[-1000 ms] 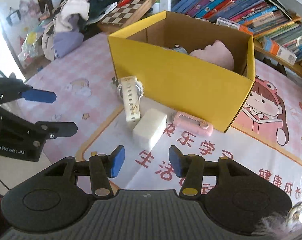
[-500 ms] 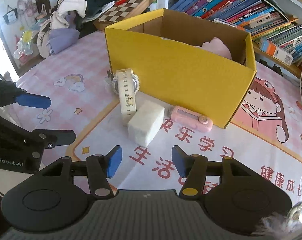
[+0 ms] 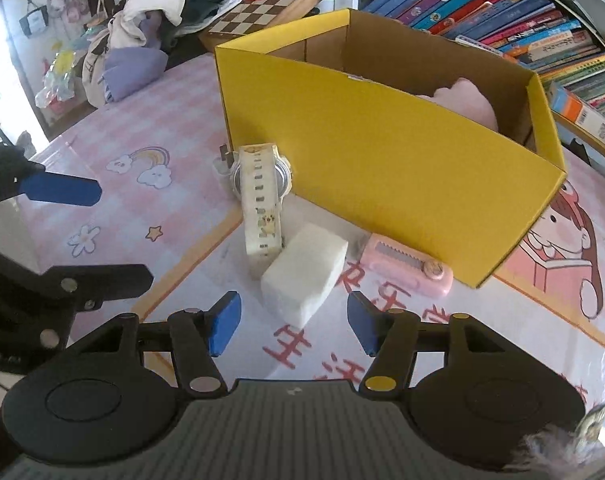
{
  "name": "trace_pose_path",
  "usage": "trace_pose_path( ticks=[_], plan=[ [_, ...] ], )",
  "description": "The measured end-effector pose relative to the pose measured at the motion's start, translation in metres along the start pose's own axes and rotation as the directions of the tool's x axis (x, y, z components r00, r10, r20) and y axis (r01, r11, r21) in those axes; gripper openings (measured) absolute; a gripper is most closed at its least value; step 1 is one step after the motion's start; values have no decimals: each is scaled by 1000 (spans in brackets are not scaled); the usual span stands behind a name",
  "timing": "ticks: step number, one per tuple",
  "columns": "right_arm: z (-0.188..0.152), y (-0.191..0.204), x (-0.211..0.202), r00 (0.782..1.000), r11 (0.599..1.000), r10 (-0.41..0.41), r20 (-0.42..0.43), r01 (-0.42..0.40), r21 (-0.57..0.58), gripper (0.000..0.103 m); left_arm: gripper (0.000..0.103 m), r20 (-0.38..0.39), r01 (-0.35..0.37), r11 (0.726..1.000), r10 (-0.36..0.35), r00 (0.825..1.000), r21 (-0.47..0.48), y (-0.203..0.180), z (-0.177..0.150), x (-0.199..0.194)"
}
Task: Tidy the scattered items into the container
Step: 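Withdraw both tools and move right tool toward the white foam block, then close right tool on the white foam block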
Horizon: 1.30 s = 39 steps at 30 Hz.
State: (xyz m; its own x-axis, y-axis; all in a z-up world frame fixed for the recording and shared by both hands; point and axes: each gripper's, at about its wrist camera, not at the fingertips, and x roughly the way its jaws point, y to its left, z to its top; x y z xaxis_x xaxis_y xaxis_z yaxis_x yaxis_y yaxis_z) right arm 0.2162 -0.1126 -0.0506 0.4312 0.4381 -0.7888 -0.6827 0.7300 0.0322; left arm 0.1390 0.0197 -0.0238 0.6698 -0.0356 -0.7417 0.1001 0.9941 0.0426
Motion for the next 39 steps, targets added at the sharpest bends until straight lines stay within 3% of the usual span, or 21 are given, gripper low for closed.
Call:
trace_pose_path(
  ticks=[3, 5, 8, 15, 24, 26, 32, 38, 39],
  plan=[
    [3, -1, 7, 1000, 1000, 3, -4, -3, -7, 53, 80, -4, -5, 1000, 5, 1000, -3, 1, 2, 2],
    [3, -3, 6, 1000, 1000, 9, -7, -9, -6, 34, 80, -6, -8, 1000, 8, 1000, -5, 1, 3, 4],
    [3, -6, 4, 1000, 1000, 16, -11, -16, -6, 28, 80, -10, -4, 1000, 4, 1000, -8, 1, 5, 7],
    [-9, -18, -15, 999, 999, -40, -24, 40, -19, 24, 80, -14, 38, 999, -39, 999, -28, -6, 15, 21],
    [-18, -24, -26, 998, 997, -57, -29, 55, -57, 23, 76, -3, 76, 989, -77, 997, -125, -14, 34, 45],
    [-18, -27, -26, 998, 997, -49, -37, 47, -54, 23, 66, -14, 57, 988, -59, 998, -141, -15, 38, 51],
    [-17, -30, -22, 998, 999, -28, -48, 26, -46, 26, 49, -38, 54, 981, -62, 997, -188, -16, 45, 63],
    [-13, -31, -21, 999, 999, -33, -31, 32, -39, 49, 22, -32, 99, 979, -107, 994, -178, -22, 48, 64],
    [-12, -31, -20, 999, 999, -35, -32, 33, -37, 51, 22, -30, 105, 978, -113, 993, -178, -22, 49, 63]
  ],
)
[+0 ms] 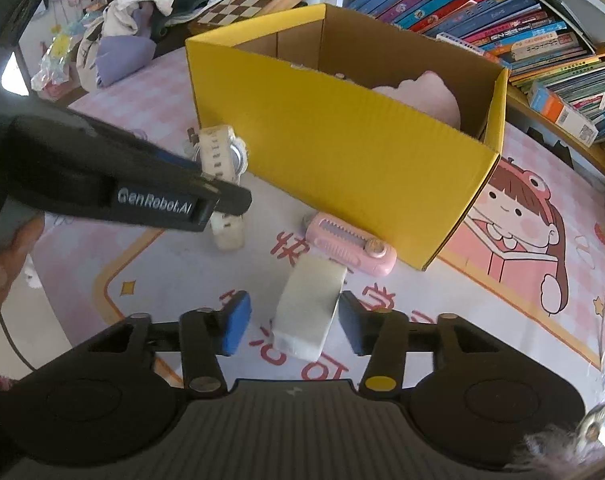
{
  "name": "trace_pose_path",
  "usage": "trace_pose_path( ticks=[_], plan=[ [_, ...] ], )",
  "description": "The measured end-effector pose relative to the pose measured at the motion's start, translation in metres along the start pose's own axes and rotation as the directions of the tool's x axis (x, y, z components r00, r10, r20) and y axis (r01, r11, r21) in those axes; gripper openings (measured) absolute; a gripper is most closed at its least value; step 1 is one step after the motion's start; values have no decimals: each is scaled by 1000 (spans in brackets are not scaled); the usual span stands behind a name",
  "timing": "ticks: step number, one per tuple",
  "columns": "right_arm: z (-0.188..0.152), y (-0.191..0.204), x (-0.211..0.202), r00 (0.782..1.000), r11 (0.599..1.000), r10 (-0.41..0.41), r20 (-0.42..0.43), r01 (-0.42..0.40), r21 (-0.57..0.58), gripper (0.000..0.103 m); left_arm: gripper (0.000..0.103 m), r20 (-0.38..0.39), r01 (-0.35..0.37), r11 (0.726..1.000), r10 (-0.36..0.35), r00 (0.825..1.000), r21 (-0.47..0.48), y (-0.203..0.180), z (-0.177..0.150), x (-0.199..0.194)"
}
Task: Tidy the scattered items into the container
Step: 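Close right tool on the white foam block, then close left tool on the white watch while right tool lifts the block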
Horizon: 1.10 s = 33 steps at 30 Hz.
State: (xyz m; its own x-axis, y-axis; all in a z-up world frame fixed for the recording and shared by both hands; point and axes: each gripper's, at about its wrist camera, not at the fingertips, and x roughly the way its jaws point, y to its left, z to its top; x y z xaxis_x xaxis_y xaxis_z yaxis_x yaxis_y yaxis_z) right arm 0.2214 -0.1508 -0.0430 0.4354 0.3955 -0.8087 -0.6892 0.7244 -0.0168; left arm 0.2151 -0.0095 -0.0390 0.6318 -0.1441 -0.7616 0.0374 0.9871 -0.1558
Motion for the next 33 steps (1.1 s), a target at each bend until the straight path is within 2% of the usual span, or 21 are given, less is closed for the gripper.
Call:
trace_pose_path(
  ticks=[2, 4, 8, 16, 23, 25, 33],
  plan=[
    [2, 0, 2, 1000, 1000, -3, -3, 3, 5, 56, 14, 0, 16, 1000, -16, 1000, 1, 0, 0, -2],
    [3, -1, 3, 1000, 1000, -6, -6, 6, 10, 55, 8, -2, 34, 999, -34, 999, 3, 1, 0, -4],
    [4, -3, 7, 1000, 999, -13, -20, 13, 31, 46, 2, -11, 72, 997, -72, 997, 16, 3, -5, -12],
    [0, -12, 6, 999, 995, 6, -44, -1, 99, 30, 2, -25, 94, 995, -93, 995, 14, 12, -18, -30],
    [1, -7, 7, 998, 995, 1, -58, 5, 96, 30, 2, -6, 85, 996, -85, 996, 5, 18, -17, -37],
    [1, -6, 6, 998, 995, 2, -55, 4, 98, 27, 2, -2, 85, 996, -85, 996, 4, 19, -17, -39],
    [15, -10, -24, 999, 993, 25, 25, -27, 115, 24, 2, 52, 88, 995, -90, 995, 47, 21, -13, -64]
  ],
)
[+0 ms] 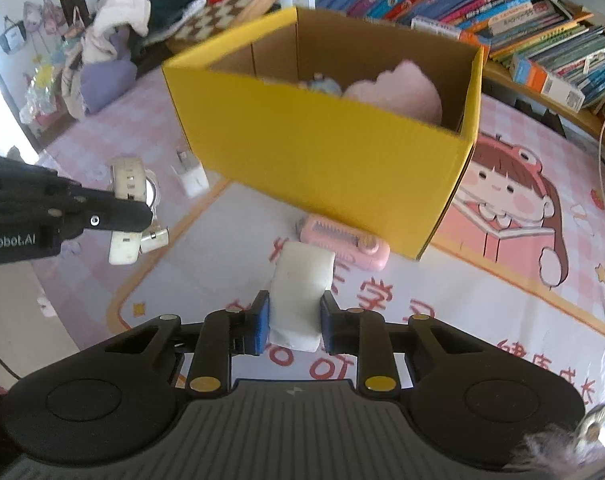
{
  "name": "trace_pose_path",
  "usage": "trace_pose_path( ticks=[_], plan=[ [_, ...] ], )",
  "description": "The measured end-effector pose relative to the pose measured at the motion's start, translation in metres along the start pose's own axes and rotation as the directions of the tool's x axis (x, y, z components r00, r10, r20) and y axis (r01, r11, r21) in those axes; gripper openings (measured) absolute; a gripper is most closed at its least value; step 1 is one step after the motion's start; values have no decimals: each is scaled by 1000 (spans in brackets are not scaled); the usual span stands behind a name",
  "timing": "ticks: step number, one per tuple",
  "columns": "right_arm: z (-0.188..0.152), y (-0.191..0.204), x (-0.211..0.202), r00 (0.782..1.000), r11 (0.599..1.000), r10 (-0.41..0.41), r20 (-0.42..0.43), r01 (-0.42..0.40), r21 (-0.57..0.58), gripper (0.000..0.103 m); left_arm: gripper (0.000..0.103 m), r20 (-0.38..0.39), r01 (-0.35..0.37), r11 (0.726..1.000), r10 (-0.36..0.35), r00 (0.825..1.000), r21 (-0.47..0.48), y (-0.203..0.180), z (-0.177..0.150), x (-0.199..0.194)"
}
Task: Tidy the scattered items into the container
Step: 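Close left tool on the white watch while right tool lifts the block, then carry the watch and foam block over into the yellow box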
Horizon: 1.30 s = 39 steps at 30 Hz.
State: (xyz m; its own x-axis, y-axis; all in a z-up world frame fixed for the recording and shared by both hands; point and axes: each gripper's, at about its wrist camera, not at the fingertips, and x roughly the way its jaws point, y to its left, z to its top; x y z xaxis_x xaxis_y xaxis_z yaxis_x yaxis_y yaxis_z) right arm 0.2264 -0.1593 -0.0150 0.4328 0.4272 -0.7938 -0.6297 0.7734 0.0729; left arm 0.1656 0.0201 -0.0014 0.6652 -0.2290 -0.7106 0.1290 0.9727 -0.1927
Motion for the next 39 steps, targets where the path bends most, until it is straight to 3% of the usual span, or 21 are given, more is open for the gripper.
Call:
trace_pose_path(
  ticks=[7, 15, 21, 24, 31, 39],
  plan=[
    [21, -2, -40, 995, 999, 34, 95, -34, -1, 24, 2, 112, -1, 999, -3, 994, 34, 0, 23, -38],
    [71, -10, -82, 967, 997, 28, 255, -10, -70, 24, 2, 282, -17, 991, -22, 959, 136, -10, 73, -73],
    [105, -23, -67, 963, 992, -16, 270, 49, -117, 24, 2, 336, 24, 991, -68, 939, 133, -8, 116, -66],
    [119, -33, -51, 968, 990, -31, 248, 63, -123, 24, 2, 328, 54, 990, -94, 940, 130, -8, 136, -50],
    [134, -53, 2, 991, 988, -41, 124, 59, -144, 24, 2, 234, 120, 991, -129, 964, 52, 3, 168, 5],
    [143, -66, 50, 999, 982, -35, -3, 34, -186, 24, 2, 108, 114, 993, -111, 988, -28, 18, 190, 75]
  ],
)
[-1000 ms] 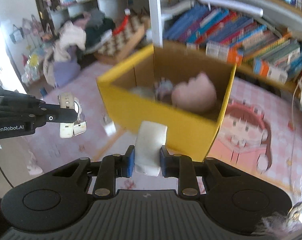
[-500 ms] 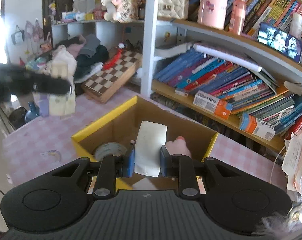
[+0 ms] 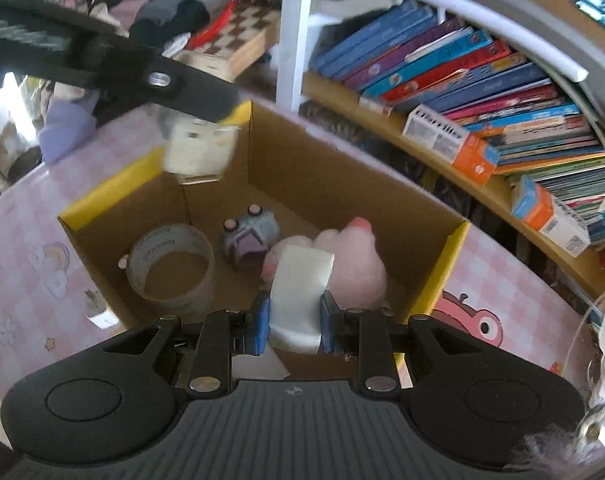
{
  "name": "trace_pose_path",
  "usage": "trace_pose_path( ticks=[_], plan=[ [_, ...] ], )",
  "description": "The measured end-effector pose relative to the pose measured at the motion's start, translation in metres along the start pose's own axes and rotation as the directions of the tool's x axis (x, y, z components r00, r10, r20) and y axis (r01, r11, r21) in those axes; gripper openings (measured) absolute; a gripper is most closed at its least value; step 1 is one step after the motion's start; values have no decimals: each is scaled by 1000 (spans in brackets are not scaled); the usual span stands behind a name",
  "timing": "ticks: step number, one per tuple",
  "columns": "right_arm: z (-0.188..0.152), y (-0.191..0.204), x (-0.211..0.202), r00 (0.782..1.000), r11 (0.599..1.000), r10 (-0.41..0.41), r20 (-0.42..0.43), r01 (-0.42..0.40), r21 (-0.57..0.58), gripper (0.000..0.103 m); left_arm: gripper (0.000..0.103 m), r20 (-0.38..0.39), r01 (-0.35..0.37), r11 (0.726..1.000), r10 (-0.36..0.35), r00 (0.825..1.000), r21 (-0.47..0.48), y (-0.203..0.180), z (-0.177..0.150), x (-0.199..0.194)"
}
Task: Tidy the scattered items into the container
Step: 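Carry the watch and foam block over into the yellow box, then open both tools to release watch and foam block in the box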
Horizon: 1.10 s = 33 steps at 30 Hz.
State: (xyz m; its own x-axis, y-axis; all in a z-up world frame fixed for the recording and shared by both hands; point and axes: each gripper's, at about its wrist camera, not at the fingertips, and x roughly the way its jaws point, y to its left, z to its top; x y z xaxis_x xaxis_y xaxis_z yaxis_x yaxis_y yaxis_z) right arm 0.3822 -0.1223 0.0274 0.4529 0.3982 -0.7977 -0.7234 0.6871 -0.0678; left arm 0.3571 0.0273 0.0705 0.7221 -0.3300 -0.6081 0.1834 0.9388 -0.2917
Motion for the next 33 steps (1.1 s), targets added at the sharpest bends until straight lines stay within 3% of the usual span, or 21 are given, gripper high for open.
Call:
trace_pose_path(
  ticks=[13, 24, 27, 30, 31, 33],
  plan=[
    [4, -6, 35, 991, 994, 73, -116, -81, -70, 24, 3, -183, -104, 987, 80, 980, -125, 43, -2, 78],
    [5, -3, 40, 984, 988, 109, -142, -123, -90, 24, 6, -217, -147, 976, 111, 970, -161, 53, 0, 97],
    [6, -1, 43, 983, 988, 111, -145, -125, -94, 26, 14, -223, -164, 974, 127, 967, -155, 54, 1, 96],
    [9, 0, 40, 986, 988, 110, -125, -122, -96, 34, 36, -209, -167, 976, 135, 969, -142, 54, 3, 88],
    [9, 0, 38, 987, 988, 110, -116, -121, -96, 41, 45, -200, -160, 977, 131, 971, -139, 54, 3, 83],
    [12, -1, 32, 990, 989, 111, -91, -119, -85, 45, 49, -176, -142, 982, 119, 977, -125, 52, 5, 73]
  ],
)
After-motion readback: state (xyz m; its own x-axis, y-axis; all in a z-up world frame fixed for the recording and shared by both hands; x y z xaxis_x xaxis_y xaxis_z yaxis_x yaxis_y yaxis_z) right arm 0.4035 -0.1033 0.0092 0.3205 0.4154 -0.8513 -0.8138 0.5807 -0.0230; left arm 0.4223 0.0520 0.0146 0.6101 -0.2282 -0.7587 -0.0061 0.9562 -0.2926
